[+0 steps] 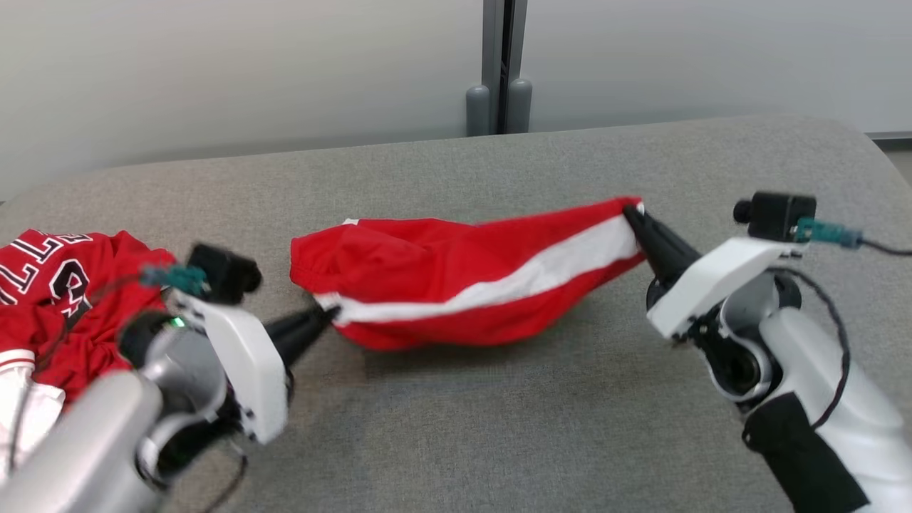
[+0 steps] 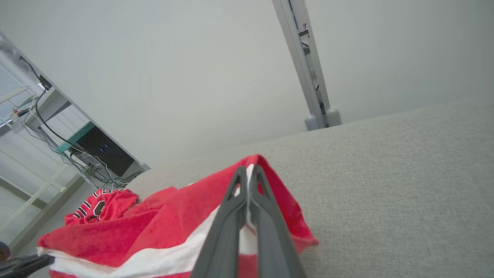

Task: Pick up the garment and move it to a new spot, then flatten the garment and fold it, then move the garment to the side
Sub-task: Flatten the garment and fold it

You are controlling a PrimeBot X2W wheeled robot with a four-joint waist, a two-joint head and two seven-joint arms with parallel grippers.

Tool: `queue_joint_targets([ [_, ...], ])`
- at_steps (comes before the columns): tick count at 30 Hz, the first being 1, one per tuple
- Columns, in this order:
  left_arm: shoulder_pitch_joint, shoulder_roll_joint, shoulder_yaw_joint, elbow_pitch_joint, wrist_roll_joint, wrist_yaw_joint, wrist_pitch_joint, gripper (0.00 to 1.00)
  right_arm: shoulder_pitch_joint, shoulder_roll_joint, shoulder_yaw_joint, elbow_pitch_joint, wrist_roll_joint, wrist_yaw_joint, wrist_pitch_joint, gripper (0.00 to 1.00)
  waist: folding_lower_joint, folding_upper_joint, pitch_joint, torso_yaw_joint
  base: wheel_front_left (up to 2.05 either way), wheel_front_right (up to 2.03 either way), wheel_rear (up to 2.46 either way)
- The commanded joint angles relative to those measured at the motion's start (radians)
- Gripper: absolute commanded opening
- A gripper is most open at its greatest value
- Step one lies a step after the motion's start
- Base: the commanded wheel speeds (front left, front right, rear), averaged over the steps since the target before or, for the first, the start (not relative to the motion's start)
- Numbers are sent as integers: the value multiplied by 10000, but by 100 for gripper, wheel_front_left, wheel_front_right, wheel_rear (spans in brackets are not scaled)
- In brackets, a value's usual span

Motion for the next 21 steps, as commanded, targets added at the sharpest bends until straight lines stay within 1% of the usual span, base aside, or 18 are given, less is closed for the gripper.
queue_joint_targets([
  [1, -662, 279, 123, -30, -240, -3, 284, 0, -337, -144, -77, -215, 240, 6, 171, 0, 0, 0, 136, -56, 0, 0, 0],
  [5, -1987, 569, 324, 311, -991, -8, 861, 0, -1186, -250, -110, -490, 613, 6, 470, 0, 0, 0, 610, -221, 0, 0, 0],
  [6, -2397, 696, 364, 429, -1045, -8, 985, 0, -1500, -227, -94, -522, 651, 6, 509, 0, 0, 0, 821, -280, 0, 0, 0],
  [7, -2778, 751, 362, 546, -1119, -9, 1079, 0, -1824, -176, -93, -555, 686, 6, 517, 0, 0, 0, 1041, -334, 0, 0, 0],
  [8, -2778, 751, 362, 546, -1119, -9, 1079, 0, -1824, -176, -93, -555, 686, 6, 517, 0, 0, 0, 1041, -334, 0, 0, 0],
  [10, -3590, 877, 318, 813, -1188, -9, 1189, 0, -2545, -103, -136, -564, 773, 6, 382, 0, 0, 0, 1504, -444, 0, 0, 0],
  [14, -5355, 1156, 220, 1297, -1346, -10, 1436, 0, -4161, 116, -151, -100, 807, 6, 324, 0, 0, 0, 2631, -607, 0, 0, 0],
  [17, -6756, 1281, -96, 1710, -1344, -11, 1593, 0, -5527, 228, -171, 286, 965, 6, 311, 0, 0, 0, 3454, -630, 0, 0, 0],
  [21, -8700, 1204, -508, 2309, -1257, -11, 1190, 0, -7293, 309, -325, 733, 1313, 6, 239, 0, 0, 0, 4433, -555, 0, 0, 0],
])
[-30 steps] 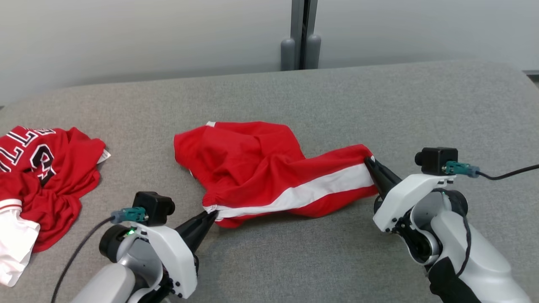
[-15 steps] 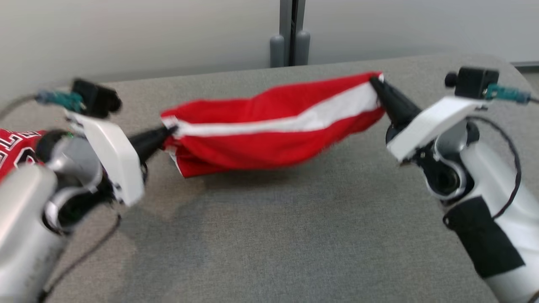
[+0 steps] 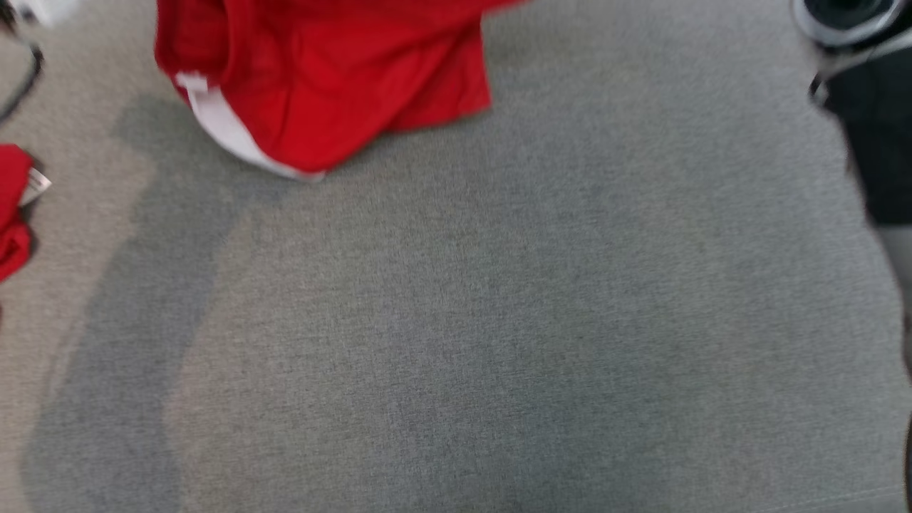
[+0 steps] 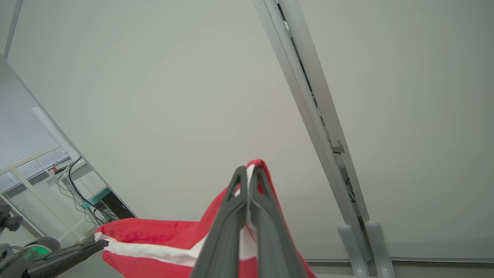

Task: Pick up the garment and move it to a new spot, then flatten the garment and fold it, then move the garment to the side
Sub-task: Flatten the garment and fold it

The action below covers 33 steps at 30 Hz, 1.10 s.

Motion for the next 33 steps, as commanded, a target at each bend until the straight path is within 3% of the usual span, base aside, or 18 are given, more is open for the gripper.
queue_joint_targets([
  [1, -379, -13, -92, 163, -38, -11, -118, 0, -431, -11, -54, 61, 97, 6, -109, 0, 0, 0, 1041, -9, 0, 0, 0],
  [10, -3723, -515, -866, 2235, 15, -4, -1590, 0, -3575, -329, -316, 1180, 268, 6, -1192, 0, 0, 0, 2041, 117, 0, 0, 0],
  [16, -4630, -789, -1700, 2803, -455, -4, -2139, 0, -4267, -429, 68, 1269, 519, 6, -1711, 0, 0, 0, 2157, 121, 0, 0, 0],
  [23, -3667, -576, -3262, 2471, -1331, -5, -2483, 0, -3180, -502, 1251, 1271, 1089, 6, -909, 0, 0, 0, 1929, 124, 0, 0, 0],
  [30, -2004, 377, -5245, 1153, -2367, -5, -2753, 0, -1217, -938, 2498, 1081, 1634, 6, -152, 0, 0, 0, 1158, 142, 0, 0, 0],
  [33, -1629, 668, -5661, 899, -2648, -5, -2811, 0, -648, -1153, 2813, 1036, 1850, 6, 272, 0, 0, 0, 798, 121, 0, 0, 0],
])
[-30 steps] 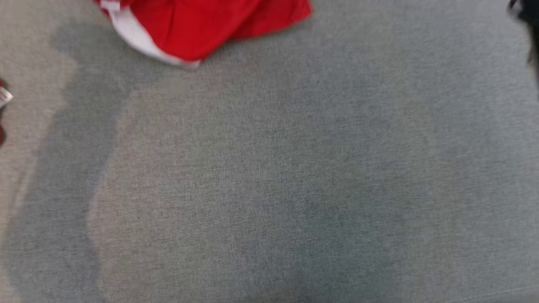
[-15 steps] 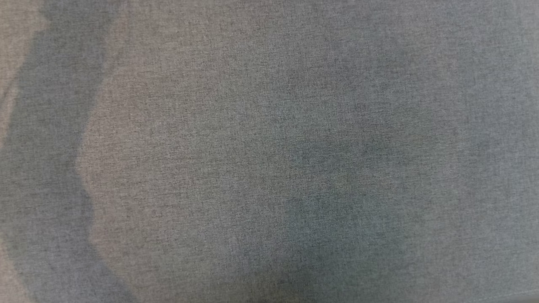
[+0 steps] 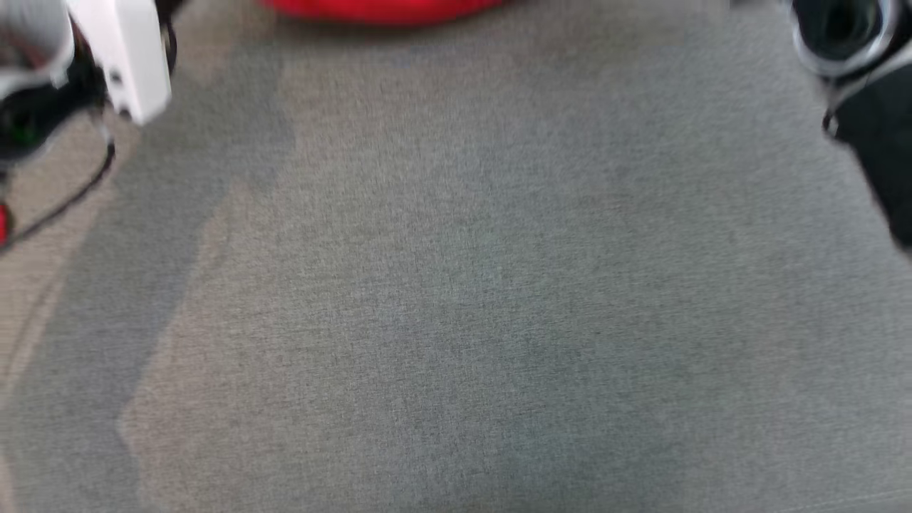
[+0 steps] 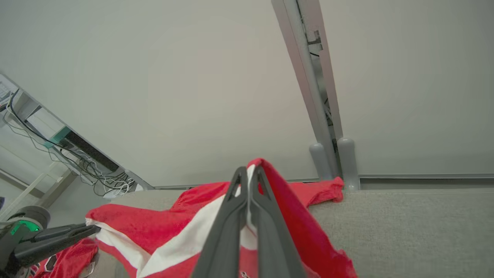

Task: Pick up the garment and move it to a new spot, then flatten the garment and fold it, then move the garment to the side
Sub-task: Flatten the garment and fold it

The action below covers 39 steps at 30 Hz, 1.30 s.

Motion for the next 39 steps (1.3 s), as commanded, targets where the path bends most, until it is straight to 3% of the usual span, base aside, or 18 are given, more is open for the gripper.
queue_joint_targets([
  [1, 255, 174, -187, -179, -206, 5, -30, 0, 431, -191, 188, -41, 148, 6, 294, 0, -1, 0, -547, -33, 0, 0, 0],
  [5, 1526, 711, -826, -853, -843, 5, 454, 0, 1996, -710, 978, -318, 693, 6, 1580, 0, -1, 0, -1744, -4, 0, 0, 0],
  [16, 4134, 1527, -1031, -2724, -2324, 5, 2308, 0, 4610, -1942, 1777, -1802, 1729, 6, 3219, 0, -1, 0, -4030, -111, 0, 0, 0],
  [21, 5170, 2097, -1042, -3737, -2794, 4, 2776, 0, 5842, -2861, 1862, -2809, 2128, 6, 3726, 0, -1, 0, -4742, -120, 0, 0, 0],
  [22, 5504, 2393, -1043, -4152, -3005, 4, 2932, 0, 6270, -3307, 1867, -3245, 2255, 6, 3956, 0, -1, 0, -4877, -97, 0, 0, 0],
  [27, 6051, 2970, -1043, -4818, -3361, 4, 2945, 0, 7054, -4053, 1722, -4080, 2412, 2, 4222, 0, -1, 0, -4999, -35, 0, 0, 0],
  [33, 5875, 3006, -954, -5097, -3270, 65, 3003, 0, 7033, -4177, 1423, -4687, 2317, 2, 4476, 0, -1, 0, -4764, 109, 0, 0, 0],
  [39, 5133, 2587, -852, -4544, -4059, 264, 4290, 0, 5830, -3666, 1075, -3797, 2305, 4, 5493, 0, -1, 0, -4051, 375, 0, 0, 0],
])
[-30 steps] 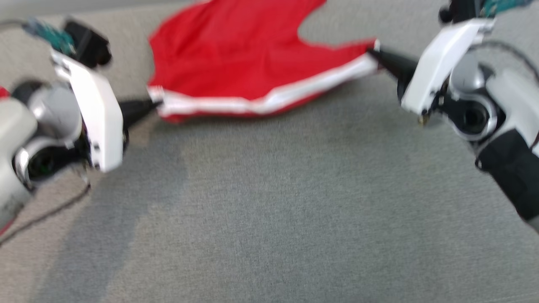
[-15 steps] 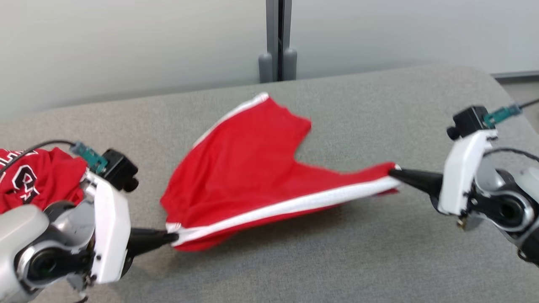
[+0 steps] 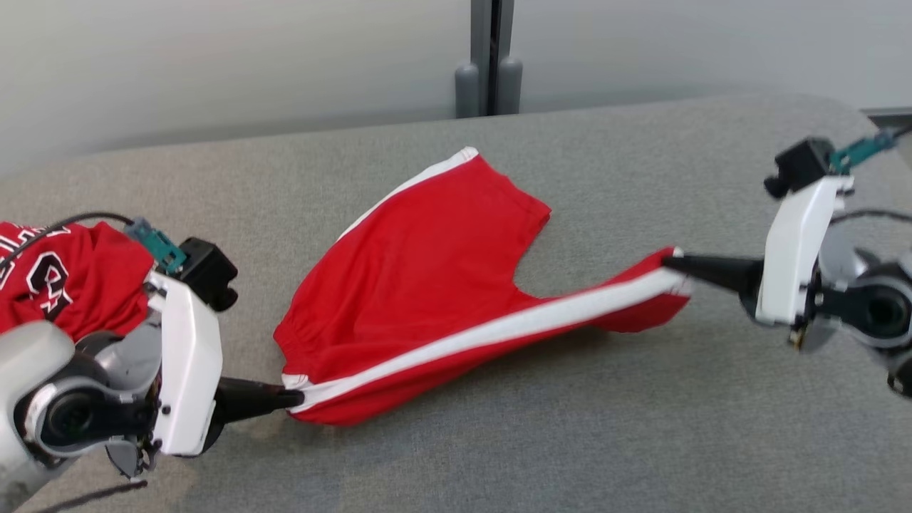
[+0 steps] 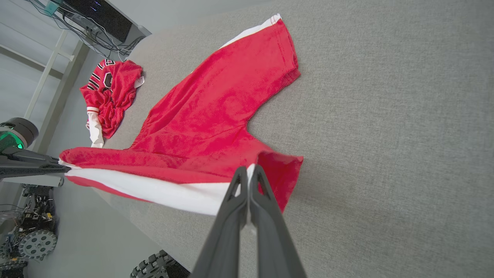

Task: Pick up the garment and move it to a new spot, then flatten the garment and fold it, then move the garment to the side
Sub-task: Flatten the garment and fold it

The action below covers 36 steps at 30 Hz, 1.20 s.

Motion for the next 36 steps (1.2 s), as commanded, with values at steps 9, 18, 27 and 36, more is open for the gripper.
queue_joint_targets([
  [9, -1637, -623, 774, 1237, -1608, 360, 1728, 0, -2914, 1133, -607, 2308, -884, 1, 674, 0, 0, 0, 1765, 712, 0, 0, 0],
  [18, -2732, -1349, 1074, 2343, -1630, 292, 2329, 0, -5074, 2289, -776, 4293, -2054, 1, 456, 0, 0, 0, 3198, 1449, 0, 0, 0],
  [27, -3327, -1965, 1363, 3300, -1390, 78, 2157, 0, -6279, 2900, -659, 5546, -2707, 1, 347, 0, 0, 0, 4222, 2091, 0, 0, 0],
  [36, -3759, -2518, 1466, 3960, -1159, -106, 2213, 0, -6988, 3336, -662, 6401, -3028, 2, -248, 0, 0, 0, 4748, 2398, 0, 0, 0],
])
